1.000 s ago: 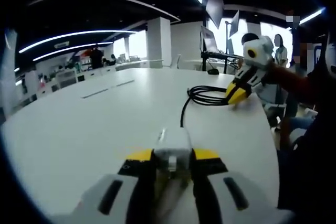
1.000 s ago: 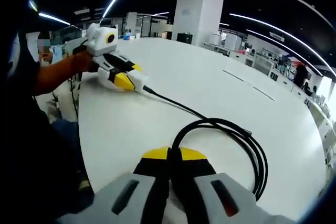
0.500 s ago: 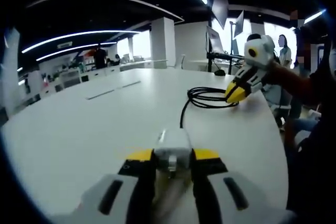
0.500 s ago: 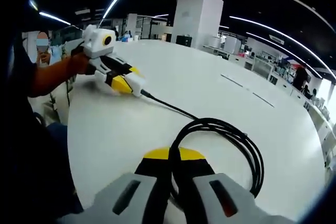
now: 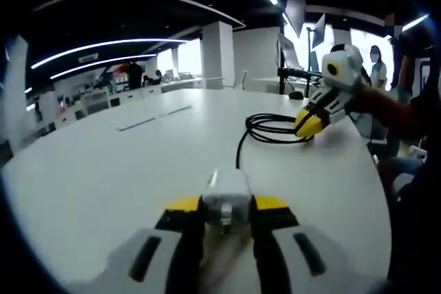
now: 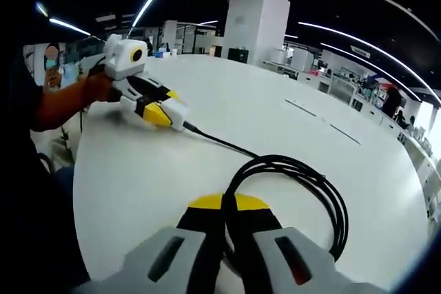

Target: Plug the desk Type‑C cable into the charger adapter.

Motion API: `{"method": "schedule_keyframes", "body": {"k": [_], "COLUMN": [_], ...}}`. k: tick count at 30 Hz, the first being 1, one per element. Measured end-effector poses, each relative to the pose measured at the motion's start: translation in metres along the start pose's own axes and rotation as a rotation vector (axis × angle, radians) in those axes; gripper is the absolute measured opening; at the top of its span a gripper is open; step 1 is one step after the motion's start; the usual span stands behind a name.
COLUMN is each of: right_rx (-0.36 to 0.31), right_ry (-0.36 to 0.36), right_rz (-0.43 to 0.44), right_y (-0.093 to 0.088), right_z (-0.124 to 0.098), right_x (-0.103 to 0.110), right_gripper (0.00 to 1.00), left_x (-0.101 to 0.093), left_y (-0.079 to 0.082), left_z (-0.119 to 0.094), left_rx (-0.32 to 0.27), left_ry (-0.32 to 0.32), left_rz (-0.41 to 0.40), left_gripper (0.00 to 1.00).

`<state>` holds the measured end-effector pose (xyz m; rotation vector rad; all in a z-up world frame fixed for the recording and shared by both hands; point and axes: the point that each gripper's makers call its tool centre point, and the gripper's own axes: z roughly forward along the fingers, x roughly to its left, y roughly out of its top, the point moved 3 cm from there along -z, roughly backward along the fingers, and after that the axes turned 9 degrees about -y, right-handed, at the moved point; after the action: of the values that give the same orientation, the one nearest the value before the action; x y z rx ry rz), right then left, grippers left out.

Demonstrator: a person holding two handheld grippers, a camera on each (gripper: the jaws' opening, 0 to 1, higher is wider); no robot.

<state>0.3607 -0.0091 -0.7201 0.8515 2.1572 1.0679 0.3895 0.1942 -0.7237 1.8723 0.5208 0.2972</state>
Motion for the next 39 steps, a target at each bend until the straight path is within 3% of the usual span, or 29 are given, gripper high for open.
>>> {"method": "schedule_keyframes", "body": {"k": [39], "right_rx": [-0.01], "right_ry": [-0.027], "right_rz": [0.04], "right_y": [0.007], "right_z": [0.029], "right_x": [-0.017], "right_gripper": [0.01], "left_x": [0.033], "left_y": [0.014], "left_z": [0.025], "left_rx": [-0.031], "left_ry": [0.015], "left_rz": [-0.007], "left_gripper": [0.24]}}
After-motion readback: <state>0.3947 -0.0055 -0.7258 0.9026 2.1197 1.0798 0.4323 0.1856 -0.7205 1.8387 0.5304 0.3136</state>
